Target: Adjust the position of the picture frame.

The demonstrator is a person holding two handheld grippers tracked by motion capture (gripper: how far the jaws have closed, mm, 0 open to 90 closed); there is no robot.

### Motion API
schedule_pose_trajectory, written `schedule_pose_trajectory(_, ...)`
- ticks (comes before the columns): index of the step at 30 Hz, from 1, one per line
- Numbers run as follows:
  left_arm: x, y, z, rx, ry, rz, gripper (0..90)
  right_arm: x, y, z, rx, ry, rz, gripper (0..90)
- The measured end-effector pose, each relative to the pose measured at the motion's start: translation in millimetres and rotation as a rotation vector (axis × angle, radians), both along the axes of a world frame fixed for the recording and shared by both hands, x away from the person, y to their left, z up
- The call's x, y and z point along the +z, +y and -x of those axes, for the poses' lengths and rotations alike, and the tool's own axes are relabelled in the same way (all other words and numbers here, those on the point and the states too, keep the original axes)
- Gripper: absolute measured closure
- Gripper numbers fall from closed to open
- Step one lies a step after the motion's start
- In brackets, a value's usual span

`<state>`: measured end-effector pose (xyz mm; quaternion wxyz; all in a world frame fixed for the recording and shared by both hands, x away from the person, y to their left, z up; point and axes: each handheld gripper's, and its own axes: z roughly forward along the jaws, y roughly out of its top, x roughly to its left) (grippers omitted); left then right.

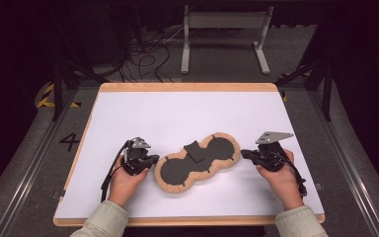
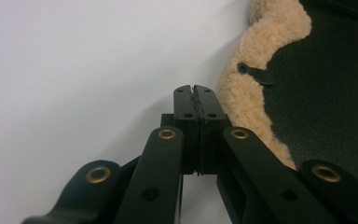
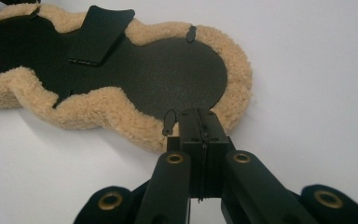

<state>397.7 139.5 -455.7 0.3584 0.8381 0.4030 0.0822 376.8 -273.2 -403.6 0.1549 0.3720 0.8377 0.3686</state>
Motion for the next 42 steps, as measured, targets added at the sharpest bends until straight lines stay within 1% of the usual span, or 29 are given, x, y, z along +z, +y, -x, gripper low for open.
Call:
schedule_pose_trajectory(1, -0.5, -1.1, 0.0, -0.011, -0.002, -0.002, 89.6, 0.2, -0.6, 0.1, -0.001, -0.001, -0.005, 90.0)
schedule_pose_trajectory(2, -0.2, -3.2, 1.3, -0.021, -0.002, -0.018, 89.9, 0.6, -1.2, 0.2, -0.001, -0.002, -0.004, 90.0)
schedule_pose_trajectory(3, -0.1, -4.2, 2.0, -0.023, -0.014, -0.027, 90.0, 1.1, -1.9, 0.4, -0.005, -0.004, -0.004, 90.0)
schedule_pose_trajectory(5, 1.0, -4.5, 2.8, -0.033, -0.003, -0.029, 90.0, 1.6, -2.4, 0.9, -0.007, -0.004, -0.006, 90.0)
schedule_pose_trajectory(7, 0.6, -3.4, 2.6, -0.058, 0.028, -0.011, 90.0, 2.3, -3.1, 1.5, -0.006, -0.008, -0.003, 90.0)
schedule_pose_trajectory(8, 0.3, -3.0, 2.4, -0.078, 0.047, -0.006, 90.0, 2.9, -3.2, 2.0, -0.009, -0.006, -0.003, 90.0)
schedule_pose_trajectory(9, 0.3, -2.5, 2.7, -0.108, 0.053, -0.002, 90.0, 3.2, -3.5, 2.2, -0.010, -0.007, -0.007, 90.0)
schedule_pose_trajectory(11, 0.5, -4.1, 5.7, -0.154, 0.051, -0.011, 90.0, 3.8, -4.2, 3.0, -0.014, -0.005, -0.006, 90.0)
schedule_pose_trajectory(14, 2.0, -7.8, 10.3, -0.195, 0.061, -0.028, 90.0, 4.4, -5.5, 3.6, -0.018, -0.003, -0.008, 90.0)
schedule_pose_trajectory(16, 2.2, -9.7, 12.3, -0.228, 0.077, -0.022, 90.0, 4.8, -6.3, 3.5, -0.017, -0.003, -0.008, 90.0)
schedule_pose_trajectory(17, 2.1, -10.2, 12.5, -0.251, 0.078, -0.022, 90.0, 4.9, -6.4, 3.5, -0.019, -0.001, -0.008, 90.0)
schedule_pose_trajectory(18, 1.8, -11.4, 13.8, -0.263, 0.086, -0.013, 90.0, 4.9, -6.5, 3.3, -0.018, 0.003, -0.007, 90.0)
schedule_pose_trajectory(19, 2.0, -13.0, 15.6, -0.286, 0.091, -0.014, 90.0, 4.7, -6.4, 3.1, -0.017, 0.008, -0.006, 90.0)
schedule_pose_trajectory(21, 2.2, -16.0, 18.6, -0.320, 0.081, -0.022, 90.0, 3.8, -5.2, 2.4, -0.015, 0.019, -0.003, 90.0)
schedule_pose_trajectory(22, 1.9, -17.7, 20.4, -0.344, 0.082, -0.021, 90.0, 3.4, -4.3, 2.3, -0.015, 0.032, -0.001, 90.0)
schedule_pose_trajectory(24, 2.0, -20.7, 23.5, -0.376, 0.089, -0.020, 90.0, 1.8, -2.9, 1.1, -0.007, 0.041, 0.011, 90.0)
schedule_pose_trajectory(25, 2.0, -21.6, 24.7, -0.376, 0.083, -0.025, 90.0, 0.6, -1.5, 0.5, -0.004, 0.052, 0.024, 90.0)
schedule_pose_trajectory(27, 2.1, -20.3, 23.9, -0.371, 0.092, -0.019, 89.9, -2.6, 1.4, -0.8, 0.002, 0.069, 0.043, 90.0)
schedule_pose_trajectory(29, 1.7, -19.0, 23.1, -0.361, 0.093, -0.011, 86.8, -6.7, 5.4, -1.9, 0.010, 0.089, 0.065, 90.0)
schedule_pose_trajectory(30, 2.0, -16.8, 22.4, -0.335, 0.097, -0.004, 85.2, -8.8, 7.4, -2.4, 0.020, 0.101, 0.076, 90.0)
schedule_pose_trajectory(31, 2.4, -15.8, 22.3, -0.324, 0.092, -0.009, 84.3, -11.4, 10.2, -2.7, 0.027, 0.111, 0.087, 90.0)
schedule_pose_trajectory(34, 3.0, -13.4, 21.7, -0.323, 0.092, -0.004, 83.5, -19.3, 19.0, -4.3, 0.044, 0.150, 0.127, 90.0)
schedule_pose_trajectory(35, 3.4, -11.6, 22.1, -0.306, 0.085, 0.000, 83.3, -21.9, 21.7, -5.4, 0.038, 0.162, 0.139, 90.0)
schedule_pose_trajectory(36, 3.9, -10.4, 22.3, -0.301, 0.085, 0.008, 83.3, -24.2, 23.9, -6.3, 0.041, 0.170, 0.148, 90.0)
schedule_pose_trajectory(37, 3.9, -10.4, 22.3, -0.301, 0.085, 0.008, 83.2, -24.2, 23.9, -6.3, 0.041, 0.170, 0.148, 90.0)
schedule_pose_trajectory(38, 4.6, -8.7, 22.7, -0.293, 0.083, 0.018, 83.2, -26.2, 26.1, -7.2, 0.042, 0.175, 0.154, 90.0)
schedule_pose_trajectory(39, 4.9, -7.0, 21.7, -0.296, 0.061, 0.016, 83.0, -28.0, 28.5, -8.2, 0.036, 0.176, 0.163, 90.0)
schedule_pose_trajectory(41, 6.2, -4.9, 24.9, -0.284, 0.081, 0.026, 82.6, -28.7, 30.5, -9.6, 0.031, 0.175, 0.168, 90.0)
schedule_pose_trajectory(42, 6.6, -3.4, 25.2, -0.292, 0.068, 0.026, 82.5, -28.7, 31.4, -10.8, 0.024, 0.173, 0.167, 90.0)
